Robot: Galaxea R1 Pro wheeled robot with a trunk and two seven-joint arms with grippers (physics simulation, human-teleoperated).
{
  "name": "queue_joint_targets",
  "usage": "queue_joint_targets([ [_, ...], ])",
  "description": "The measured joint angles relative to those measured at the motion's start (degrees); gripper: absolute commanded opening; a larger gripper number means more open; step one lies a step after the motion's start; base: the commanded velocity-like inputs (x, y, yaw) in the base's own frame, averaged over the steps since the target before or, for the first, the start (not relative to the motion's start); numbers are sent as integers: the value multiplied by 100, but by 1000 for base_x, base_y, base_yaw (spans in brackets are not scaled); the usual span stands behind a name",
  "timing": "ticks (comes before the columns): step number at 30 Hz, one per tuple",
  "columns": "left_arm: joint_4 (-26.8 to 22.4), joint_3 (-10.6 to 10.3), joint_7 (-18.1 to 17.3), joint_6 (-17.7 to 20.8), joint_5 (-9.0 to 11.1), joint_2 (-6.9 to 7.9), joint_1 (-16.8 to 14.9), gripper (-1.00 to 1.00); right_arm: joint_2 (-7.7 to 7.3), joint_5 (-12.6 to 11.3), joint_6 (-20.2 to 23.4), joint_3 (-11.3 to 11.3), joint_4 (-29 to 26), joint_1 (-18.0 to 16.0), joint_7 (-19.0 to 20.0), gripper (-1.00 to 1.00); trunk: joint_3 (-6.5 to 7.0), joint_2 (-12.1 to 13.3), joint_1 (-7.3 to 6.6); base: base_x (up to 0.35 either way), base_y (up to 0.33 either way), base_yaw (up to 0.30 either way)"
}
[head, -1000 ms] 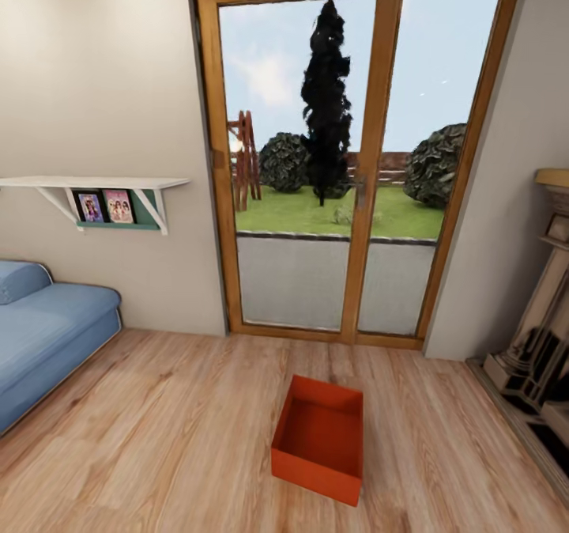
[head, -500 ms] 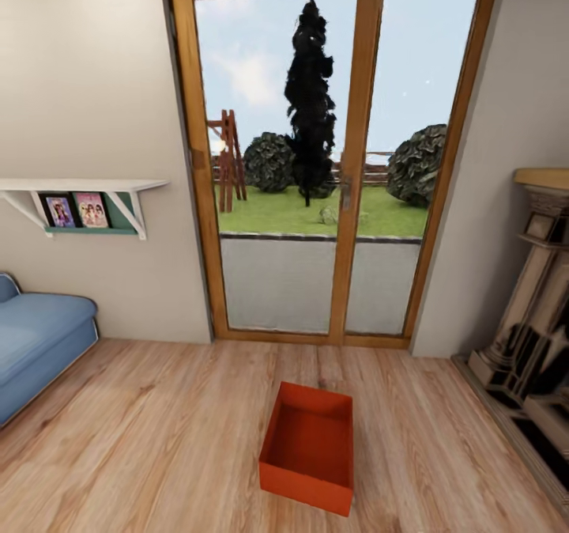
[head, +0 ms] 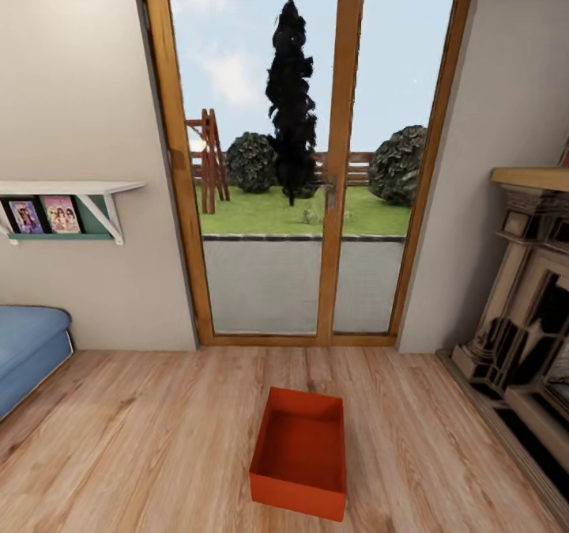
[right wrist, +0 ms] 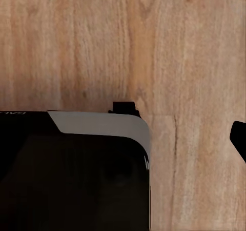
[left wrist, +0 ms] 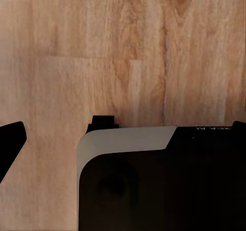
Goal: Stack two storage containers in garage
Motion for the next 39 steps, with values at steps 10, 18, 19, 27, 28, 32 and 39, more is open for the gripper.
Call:
queue_joint_targets([
  [10,-1,0,0,0,-1,0,0,100,0,-9,0,-4,0,0,0,100,0,0,0,247,231,-16],
  [18,1,0,0,0,-1,0,-1,100,0,-9,-2,0,0,1,0,100,0,0,0,232,203,-211],
  [19,2,0,-1,0,0,0,-1,100,0,-5,-2,0,0,1,-1,100,0,0,1,143,89,-239],
  [27,1,0,-1,1,5,0,-1,100,0,-1,-2,0,0,1,-2,100,0,0,3,27,17,-241],
  [28,0,0,-1,1,3,0,-1,100,0,-1,-2,0,0,1,-2,100,0,0,3,2,1,-241],
  [32,0,0,-2,1,-5,-6,-1,100,0,-1,-2,0,0,1,-2,100,0,0,3,1,0,-241],
  [39,3,5,-1,6,9,0,0,100,0,0,-1,0,0,0,-2,100,0,0,0,109,0,-139],
])
